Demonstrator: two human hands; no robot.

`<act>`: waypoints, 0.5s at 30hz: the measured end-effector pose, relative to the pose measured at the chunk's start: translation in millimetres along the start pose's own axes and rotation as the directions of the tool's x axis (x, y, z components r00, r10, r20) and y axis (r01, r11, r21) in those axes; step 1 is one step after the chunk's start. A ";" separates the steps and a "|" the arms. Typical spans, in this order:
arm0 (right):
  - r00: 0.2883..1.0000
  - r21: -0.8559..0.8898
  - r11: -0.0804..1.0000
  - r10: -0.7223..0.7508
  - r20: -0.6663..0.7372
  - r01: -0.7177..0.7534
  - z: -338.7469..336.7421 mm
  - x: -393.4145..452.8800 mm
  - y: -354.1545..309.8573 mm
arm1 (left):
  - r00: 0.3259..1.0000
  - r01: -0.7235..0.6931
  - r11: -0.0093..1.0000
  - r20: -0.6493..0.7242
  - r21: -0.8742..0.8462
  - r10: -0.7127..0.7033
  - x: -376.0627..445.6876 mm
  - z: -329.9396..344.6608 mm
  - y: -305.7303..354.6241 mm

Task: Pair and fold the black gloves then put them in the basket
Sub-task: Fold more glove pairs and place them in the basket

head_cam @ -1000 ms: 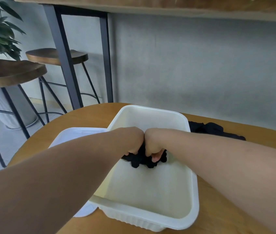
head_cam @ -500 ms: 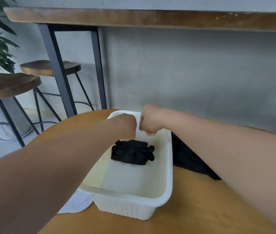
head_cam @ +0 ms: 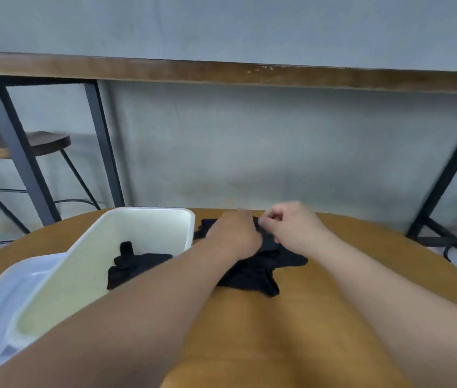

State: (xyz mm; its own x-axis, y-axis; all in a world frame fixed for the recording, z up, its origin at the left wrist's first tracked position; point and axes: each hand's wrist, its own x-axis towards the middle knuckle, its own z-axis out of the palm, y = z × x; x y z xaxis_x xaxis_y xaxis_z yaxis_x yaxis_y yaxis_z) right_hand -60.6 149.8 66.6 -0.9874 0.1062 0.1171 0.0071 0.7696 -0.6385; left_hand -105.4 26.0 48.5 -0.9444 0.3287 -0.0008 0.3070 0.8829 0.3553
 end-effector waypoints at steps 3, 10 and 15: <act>0.987 -0.130 0.988 0.102 0.123 -0.086 24.9 -6.5 42.1 | 0.995 0.046 0.997 0.080 0.060 -0.051 0.1 47.7 -10.3; 0.929 -0.182 0.950 0.292 0.229 -0.254 71.0 -13.0 91.9 | 0.980 0.196 0.957 0.083 -0.212 -0.182 -13.7 95.3 -28.6; 0.931 0.066 0.943 0.308 0.198 -0.326 70.5 -4.4 96.0 | 0.981 0.155 0.924 0.165 -0.349 -0.103 -21.2 102.8 -26.6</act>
State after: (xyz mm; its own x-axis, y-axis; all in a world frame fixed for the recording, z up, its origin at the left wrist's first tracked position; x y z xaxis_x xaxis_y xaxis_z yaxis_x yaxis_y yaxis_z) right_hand -66.7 178.8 -48.8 -0.9480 0.2111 -0.2383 0.3182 0.6495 -0.6906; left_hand -81.5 29.9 -57.0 -0.9387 0.2870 -0.1912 0.0959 0.7497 0.6547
